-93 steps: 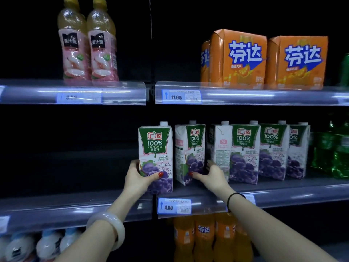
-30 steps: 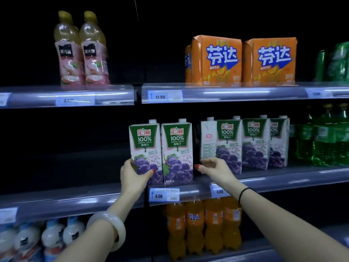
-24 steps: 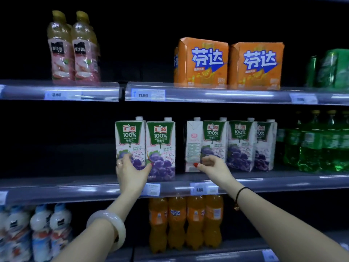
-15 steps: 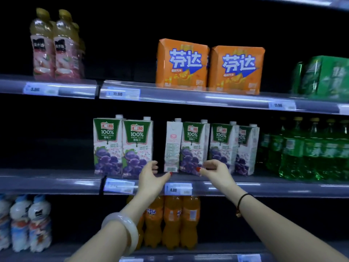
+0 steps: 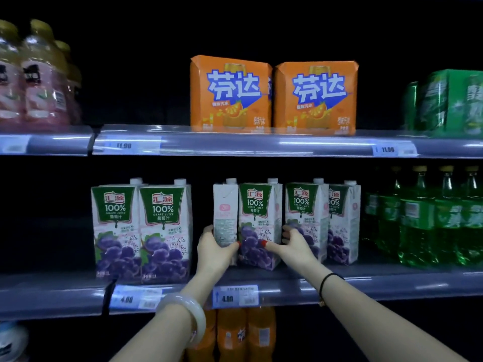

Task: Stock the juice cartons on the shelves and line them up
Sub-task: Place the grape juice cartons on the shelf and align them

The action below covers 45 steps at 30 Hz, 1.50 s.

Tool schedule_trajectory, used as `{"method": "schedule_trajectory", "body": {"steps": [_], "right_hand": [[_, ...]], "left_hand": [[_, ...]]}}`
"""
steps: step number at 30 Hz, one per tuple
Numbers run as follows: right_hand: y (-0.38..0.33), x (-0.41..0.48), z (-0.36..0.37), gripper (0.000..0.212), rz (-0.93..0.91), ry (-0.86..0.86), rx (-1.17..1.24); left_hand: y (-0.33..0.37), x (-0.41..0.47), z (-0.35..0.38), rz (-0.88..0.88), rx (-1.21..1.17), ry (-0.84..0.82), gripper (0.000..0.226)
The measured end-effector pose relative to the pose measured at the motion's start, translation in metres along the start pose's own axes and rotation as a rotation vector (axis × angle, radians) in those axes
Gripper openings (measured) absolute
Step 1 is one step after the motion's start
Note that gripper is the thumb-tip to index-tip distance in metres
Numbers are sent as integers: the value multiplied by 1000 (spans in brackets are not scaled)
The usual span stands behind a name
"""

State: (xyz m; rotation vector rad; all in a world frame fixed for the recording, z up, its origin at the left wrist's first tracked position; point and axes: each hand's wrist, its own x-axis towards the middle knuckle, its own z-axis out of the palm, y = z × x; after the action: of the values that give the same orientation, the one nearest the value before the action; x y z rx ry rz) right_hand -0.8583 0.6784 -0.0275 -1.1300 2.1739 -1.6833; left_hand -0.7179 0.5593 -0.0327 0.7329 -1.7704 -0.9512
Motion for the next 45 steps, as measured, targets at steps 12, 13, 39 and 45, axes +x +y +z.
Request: {"method": "schedule_trajectory", "body": {"steps": [12,13,39,45], "right_hand": [[9,19,-1,42,-22,17,-12],[9,19,-3,40,-18,8,-21],[15,7,-49,51,-21,-160,63],[17,5,-48,57,20,-173,127]], "left_hand": [[-10,26,20,-86,156,45,55],[-8,24,18,-101,154,49,56],[6,24,-13,-433,-346,-67,60],[8,17,-17,-422,-311,-109,83]]}}
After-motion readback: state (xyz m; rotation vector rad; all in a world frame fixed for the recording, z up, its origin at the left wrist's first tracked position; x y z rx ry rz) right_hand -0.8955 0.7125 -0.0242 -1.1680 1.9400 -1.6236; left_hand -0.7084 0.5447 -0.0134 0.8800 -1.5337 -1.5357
